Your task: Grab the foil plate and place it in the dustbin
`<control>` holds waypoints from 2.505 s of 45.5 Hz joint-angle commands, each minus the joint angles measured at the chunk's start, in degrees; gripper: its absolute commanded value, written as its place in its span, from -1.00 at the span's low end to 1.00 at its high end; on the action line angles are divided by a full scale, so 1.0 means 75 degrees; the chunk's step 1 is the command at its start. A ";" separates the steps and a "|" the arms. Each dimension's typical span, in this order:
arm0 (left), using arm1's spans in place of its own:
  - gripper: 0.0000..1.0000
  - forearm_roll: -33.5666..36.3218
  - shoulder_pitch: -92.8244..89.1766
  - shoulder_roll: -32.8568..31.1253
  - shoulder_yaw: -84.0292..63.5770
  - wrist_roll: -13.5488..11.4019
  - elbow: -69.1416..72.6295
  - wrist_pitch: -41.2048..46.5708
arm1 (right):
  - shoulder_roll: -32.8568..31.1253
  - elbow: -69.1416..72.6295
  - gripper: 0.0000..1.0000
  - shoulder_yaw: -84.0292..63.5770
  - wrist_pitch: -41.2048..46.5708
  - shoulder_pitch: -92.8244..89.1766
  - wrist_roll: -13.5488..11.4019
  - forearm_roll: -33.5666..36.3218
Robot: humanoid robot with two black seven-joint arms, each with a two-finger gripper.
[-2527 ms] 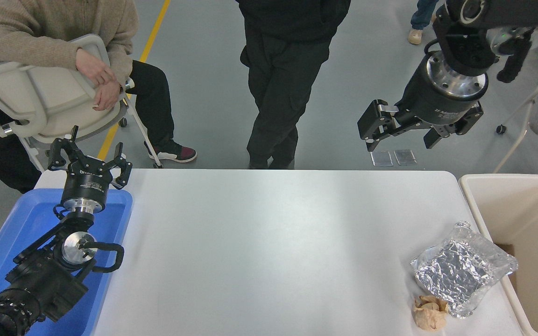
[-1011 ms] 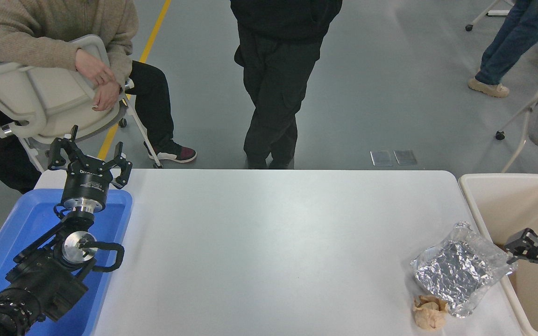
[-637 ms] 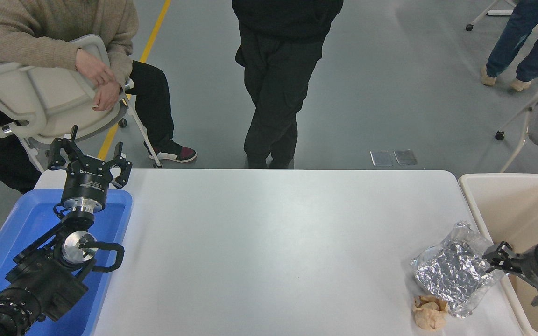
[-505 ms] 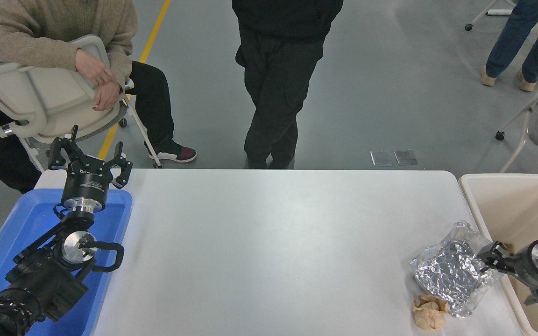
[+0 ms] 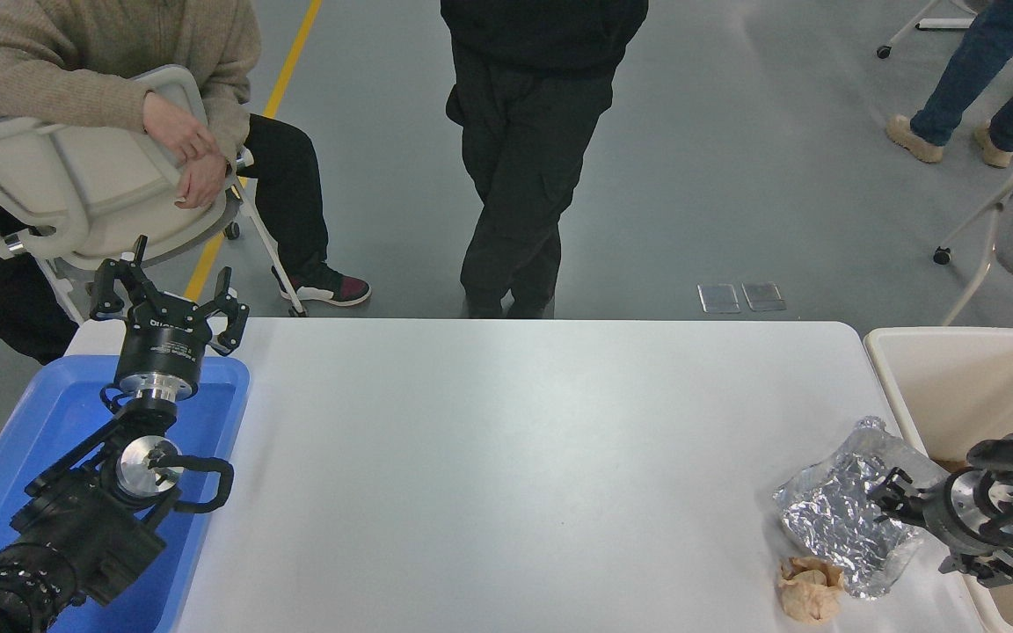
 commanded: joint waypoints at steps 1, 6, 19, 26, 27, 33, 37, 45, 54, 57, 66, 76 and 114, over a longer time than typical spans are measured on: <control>0.98 0.0000 0.0000 0.0000 0.0000 0.0000 0.0009 0.0000 | 0.0063 -0.0118 -0.59 0.0046 -0.0123 -0.0120 -0.0009 0.0003; 0.98 0.0000 0.0000 0.0000 0.0000 0.0000 -0.0003 0.0000 | 0.0074 -0.0107 -1.00 0.0034 -0.0111 -0.0120 -0.0009 0.0015; 0.98 0.0000 0.0000 0.0000 0.0000 0.0000 0.0009 0.0000 | 0.0075 -0.0072 -1.00 0.0034 -0.0088 -0.0120 -0.0021 0.0015; 0.98 0.0000 0.0000 0.0000 0.0000 0.0000 0.0009 0.0000 | 0.0051 -0.0060 -1.00 0.0034 -0.0088 -0.0096 -0.0021 0.0038; 0.98 0.0000 0.0000 0.0000 0.0000 0.0000 -0.0003 0.0000 | 0.0039 -0.0060 -1.00 0.0034 -0.0076 -0.0073 -0.0010 0.0061; 0.98 0.0000 0.0000 0.0000 0.0000 0.0000 0.0009 0.0000 | -0.0007 -0.0025 -1.00 0.0034 -0.0006 0.0126 -0.0009 0.0202; 0.98 0.0000 0.0000 0.0000 0.0000 0.0000 -0.0003 0.0000 | -0.0159 0.0069 -1.00 -0.0106 0.0018 0.0465 -0.0009 0.0389; 0.98 0.0011 0.0000 0.0000 0.0000 0.0000 0.0009 0.0000 | -0.0546 0.0817 -1.00 -0.0972 0.0030 0.1612 0.0002 0.0425; 0.98 0.0011 0.0000 0.0000 0.0012 0.0000 -0.0003 0.0000 | -0.0793 0.2388 -1.00 -0.2332 0.0170 0.3722 0.0014 0.0402; 0.98 0.0000 0.0000 0.0000 0.0000 0.0000 -0.0003 0.0000 | -0.0758 0.2810 -1.00 -0.2707 0.0404 0.4331 0.0014 0.0390; 0.98 0.0000 0.0000 0.0000 0.0012 0.0000 -0.0003 0.0000 | -0.0699 0.3526 -1.00 -0.3071 0.2195 0.6125 0.0014 0.0378; 0.98 0.0000 0.0000 0.0000 0.0012 0.0000 -0.0003 0.0000 | -0.0652 0.3853 -1.00 -0.3071 0.4106 0.7801 0.0026 0.0402; 0.98 0.0000 0.0000 0.0000 0.0012 0.0000 -0.0003 0.0000 | -0.0066 0.4593 -1.00 -0.3515 0.4612 1.0427 0.0026 0.0343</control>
